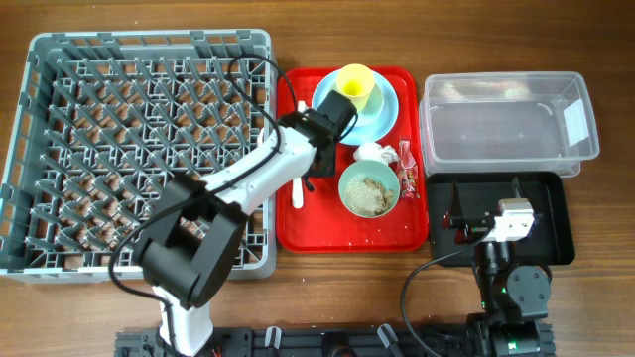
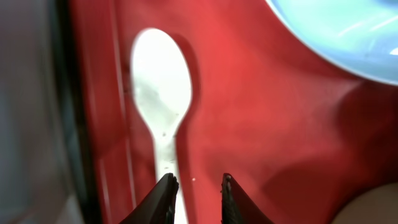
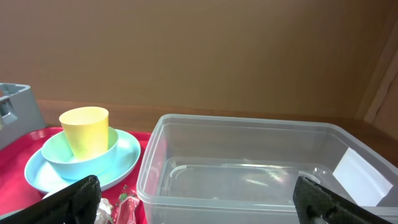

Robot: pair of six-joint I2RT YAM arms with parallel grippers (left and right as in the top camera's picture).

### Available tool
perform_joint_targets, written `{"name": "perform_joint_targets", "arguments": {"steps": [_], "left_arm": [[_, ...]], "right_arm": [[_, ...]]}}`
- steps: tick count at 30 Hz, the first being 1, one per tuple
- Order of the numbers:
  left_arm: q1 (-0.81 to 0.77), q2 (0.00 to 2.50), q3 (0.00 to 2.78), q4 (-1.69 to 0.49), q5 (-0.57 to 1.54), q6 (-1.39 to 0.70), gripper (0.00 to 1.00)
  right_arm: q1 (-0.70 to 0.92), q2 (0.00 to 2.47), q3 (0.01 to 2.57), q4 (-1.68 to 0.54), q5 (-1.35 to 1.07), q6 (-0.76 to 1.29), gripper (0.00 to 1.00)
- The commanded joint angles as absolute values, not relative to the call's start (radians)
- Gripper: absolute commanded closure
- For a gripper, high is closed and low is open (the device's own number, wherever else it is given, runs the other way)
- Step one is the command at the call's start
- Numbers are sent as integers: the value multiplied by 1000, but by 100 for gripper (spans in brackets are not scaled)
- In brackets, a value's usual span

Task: Sort waste into correct bins and load items into the dishwasher rack
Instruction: 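Reach the left gripper to the white spoon and grasp it, then carry the spoon with the left gripper and place it in the rack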

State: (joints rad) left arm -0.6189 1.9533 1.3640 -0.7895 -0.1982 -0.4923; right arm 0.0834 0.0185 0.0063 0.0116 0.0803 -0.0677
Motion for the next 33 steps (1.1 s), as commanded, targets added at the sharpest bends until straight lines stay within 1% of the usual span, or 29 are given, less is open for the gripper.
{"name": "perform_joint_targets", "arguments": {"steps": [1,5,9,12,15,17,18,19,20,21,24,27,29,30,33], "left_arm": [[-594,1925,1361,-809,-218,-503,76],[-592,1930,1355,-810,-218,-507,78],[-592,1933,1312,-773,-218,-511,79],[-591,1934,1262,-736,-219,-530,78],[-591,1934,1220,-686,-218,-533,73],[-592,1934,1192,-645,-214,-533,73],[-592,1934,1183,-636,-213,-533,74],[-592,1934,1174,-628,-210,-533,78],[-592,1934,1170,-623,-205,-533,89],[-592,1934,1169,-619,-198,-533,95],[-591,1926,1175,-609,-200,-528,96],[-592,1863,1219,-667,-199,-525,96],[-593,1787,1258,-716,-200,-525,96],[-593,1709,1281,-742,-200,-525,96],[-583,1549,1285,-763,-213,-525,96]], "right_arm": [[78,18,5,15,89,-52,0],[78,18,5,15,89,-52,0],[78,18,5,15,90,-52,0],[78,18,5,15,90,-52,0],[78,18,5,15,89,-52,0],[78,18,5,15,89,-52,0],[78,18,5,15,89,-52,0],[78,18,5,15,89,-52,0],[78,18,5,15,89,-52,0],[78,18,5,15,89,-52,0],[78,18,5,15,90,-52,0],[78,18,5,15,89,-52,0],[78,18,5,15,89,-52,0],[78,18,5,15,90,-52,0],[78,18,5,15,89,-52,0]]}}
